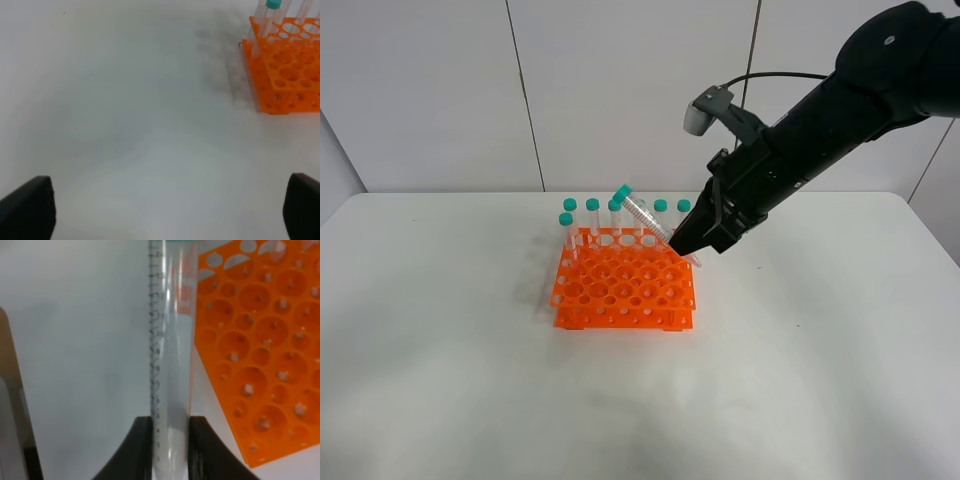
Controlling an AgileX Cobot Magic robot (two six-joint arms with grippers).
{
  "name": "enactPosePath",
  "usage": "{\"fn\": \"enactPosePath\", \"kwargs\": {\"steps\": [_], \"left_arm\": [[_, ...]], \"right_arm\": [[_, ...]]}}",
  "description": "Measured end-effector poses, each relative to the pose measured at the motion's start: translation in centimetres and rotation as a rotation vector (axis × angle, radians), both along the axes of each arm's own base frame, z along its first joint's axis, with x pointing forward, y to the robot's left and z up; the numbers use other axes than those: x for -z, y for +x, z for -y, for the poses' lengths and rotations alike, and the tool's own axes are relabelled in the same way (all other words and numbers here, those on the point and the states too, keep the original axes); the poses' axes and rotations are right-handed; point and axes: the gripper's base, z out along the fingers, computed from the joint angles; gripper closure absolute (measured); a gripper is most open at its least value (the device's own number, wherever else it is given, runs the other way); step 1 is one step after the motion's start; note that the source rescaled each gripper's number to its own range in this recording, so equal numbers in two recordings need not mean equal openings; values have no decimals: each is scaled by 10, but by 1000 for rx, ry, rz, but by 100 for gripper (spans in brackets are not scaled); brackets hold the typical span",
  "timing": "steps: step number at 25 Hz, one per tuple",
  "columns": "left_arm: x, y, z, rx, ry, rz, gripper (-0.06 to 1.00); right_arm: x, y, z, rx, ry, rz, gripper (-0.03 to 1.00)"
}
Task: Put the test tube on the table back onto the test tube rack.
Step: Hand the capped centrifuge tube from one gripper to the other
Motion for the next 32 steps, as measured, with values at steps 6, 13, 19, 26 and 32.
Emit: {"fn": "enactPosePath", "kwargs": {"steps": [6,13,19,26,32], "left_arm": [[-8,-1,1,3,-15,31,-6],[-71,46,11,68,-90,11,-6],[-98,126,22,141,-146,-50,-6],[-76,207,42,275,-327,-100,-6],[-49,252,71,390,-542,-147,-6]], "right_arm": [[6,3,-2,5,-7,-1,94],[-8,-2,0,8,8,40,94],[-10,-3,0,10,12,48,94],[-12,-3,-2,19,38,38,94],[-12,-2,-2,27,42,46,94]]}}
